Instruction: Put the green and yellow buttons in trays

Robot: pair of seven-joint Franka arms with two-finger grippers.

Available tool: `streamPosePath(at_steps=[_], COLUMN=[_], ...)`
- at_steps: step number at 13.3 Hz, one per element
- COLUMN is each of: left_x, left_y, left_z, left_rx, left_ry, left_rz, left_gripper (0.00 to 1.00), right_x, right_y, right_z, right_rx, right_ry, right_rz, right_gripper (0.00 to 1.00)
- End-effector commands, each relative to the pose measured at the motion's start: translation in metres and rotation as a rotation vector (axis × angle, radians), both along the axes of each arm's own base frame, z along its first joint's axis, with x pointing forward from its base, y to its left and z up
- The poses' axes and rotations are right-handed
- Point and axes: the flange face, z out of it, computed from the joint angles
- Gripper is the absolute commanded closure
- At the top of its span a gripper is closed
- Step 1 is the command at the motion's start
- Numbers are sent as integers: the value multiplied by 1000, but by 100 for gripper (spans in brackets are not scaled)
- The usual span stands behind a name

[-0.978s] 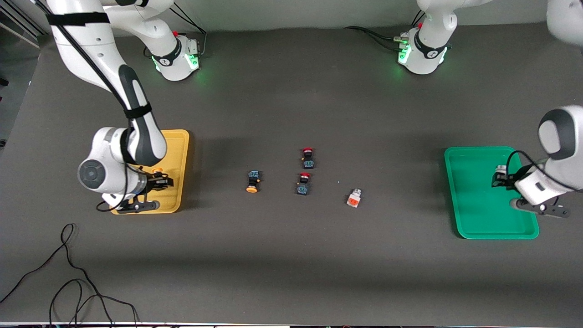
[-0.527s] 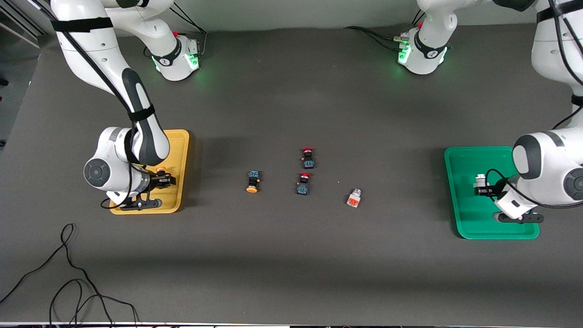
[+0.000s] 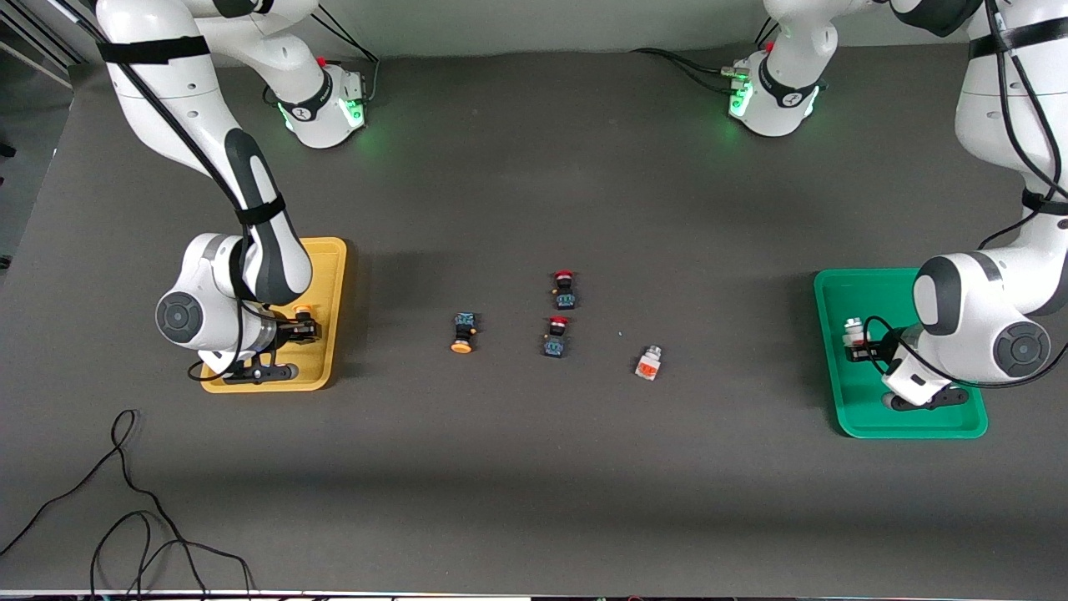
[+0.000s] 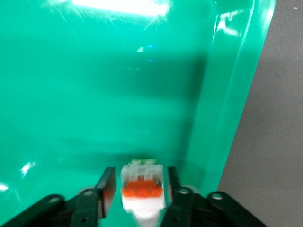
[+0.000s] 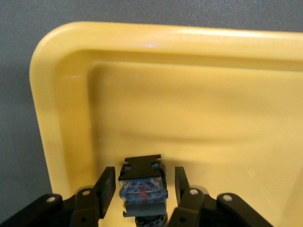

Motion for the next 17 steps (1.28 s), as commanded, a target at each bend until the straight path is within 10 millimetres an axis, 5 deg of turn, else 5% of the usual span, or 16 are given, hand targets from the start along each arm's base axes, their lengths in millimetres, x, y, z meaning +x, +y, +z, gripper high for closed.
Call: streamPosePath(at_steps=[1,3,5,8,11,15,17], left_x=[4,16,31,38,44,47,42], left_y=[-3,-4,-2,-10,-54,-178,-244], left_z=[28,81,153,240,256,250,241], left_rx=[20,22,24,15,-27,-41,-40], left_ry=[28,30,21,-38,-99,-160,-187], left_rz=[13,4,-1,-67,-174,-351,-348], left_gripper=[1,1,1,1,1,1,1], right_x=[4,13,19,17,21,28,38], right_y=[4,5,14,37,116,225,258], right_z=[25,63,103,130,144,133,122], right_rx=[48,79,115,142,90,101,104], right_ry=[21,26,26,9,-16,-26,-34], right_rz=[-11,-22,-9,25,-76,-193,-218], right_gripper=[34,23,0,0,0,0,0])
